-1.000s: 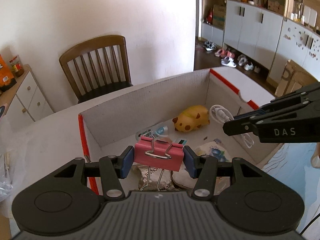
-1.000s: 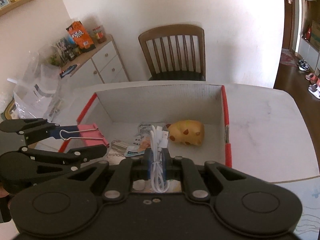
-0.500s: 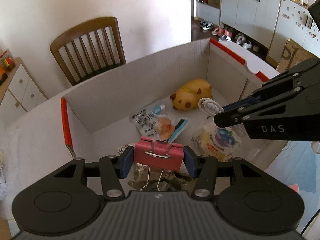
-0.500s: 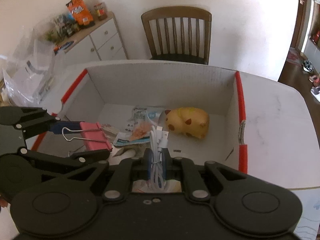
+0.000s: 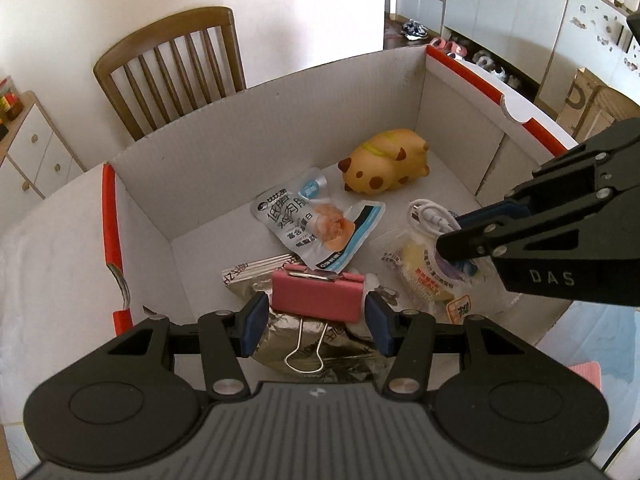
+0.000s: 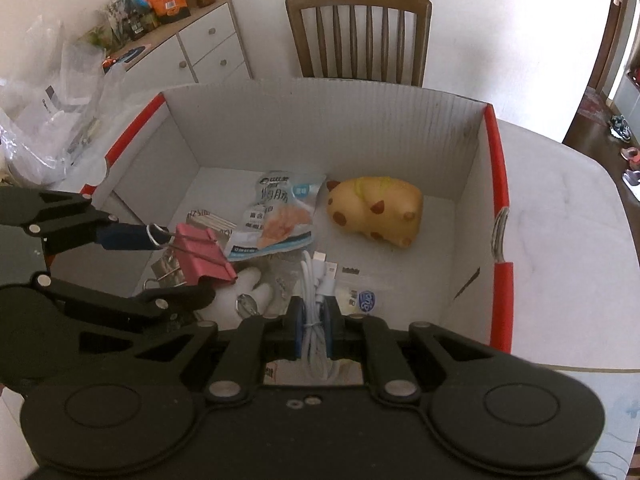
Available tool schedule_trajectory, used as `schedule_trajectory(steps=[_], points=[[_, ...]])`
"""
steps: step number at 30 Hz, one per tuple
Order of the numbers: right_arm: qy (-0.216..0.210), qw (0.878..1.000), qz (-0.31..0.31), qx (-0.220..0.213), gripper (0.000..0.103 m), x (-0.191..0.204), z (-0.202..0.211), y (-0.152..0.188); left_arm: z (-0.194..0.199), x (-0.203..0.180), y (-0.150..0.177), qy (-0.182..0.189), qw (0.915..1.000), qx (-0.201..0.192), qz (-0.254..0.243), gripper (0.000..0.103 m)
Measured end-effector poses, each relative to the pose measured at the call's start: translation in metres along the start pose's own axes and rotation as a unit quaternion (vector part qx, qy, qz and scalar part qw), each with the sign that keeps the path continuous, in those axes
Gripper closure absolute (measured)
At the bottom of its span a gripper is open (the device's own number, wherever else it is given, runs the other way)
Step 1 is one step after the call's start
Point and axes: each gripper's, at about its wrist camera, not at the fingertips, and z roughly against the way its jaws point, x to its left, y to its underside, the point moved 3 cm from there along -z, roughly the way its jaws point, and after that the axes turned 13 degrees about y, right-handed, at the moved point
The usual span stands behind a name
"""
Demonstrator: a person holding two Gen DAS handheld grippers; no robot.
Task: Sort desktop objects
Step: 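Open both tools to drop the binder clip and cable into the box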
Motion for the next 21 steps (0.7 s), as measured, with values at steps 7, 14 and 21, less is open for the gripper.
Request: schedule_trajectory(steps=[7,14,21], points=[[0.005,1.0,-0.004,0.004,0.081,-0.001,0.0,0.003,0.006,-0.001,0.001,-0.011,0.9997,-0.021,0.003,0.043],[0.005,1.0,-0.011,-0.008,0.067,-0.005,0.011,0.001,0.022,-0.001,0.003,-0.015,0.9988,-0.046,0.011,0.04],[-0.001,1.0,-0.013,-0.025,0.044,-0.005,0.028,-0.001,0.042,-0.001,0.005,-0.015,0.9972,-0.07,0.023,0.035]])
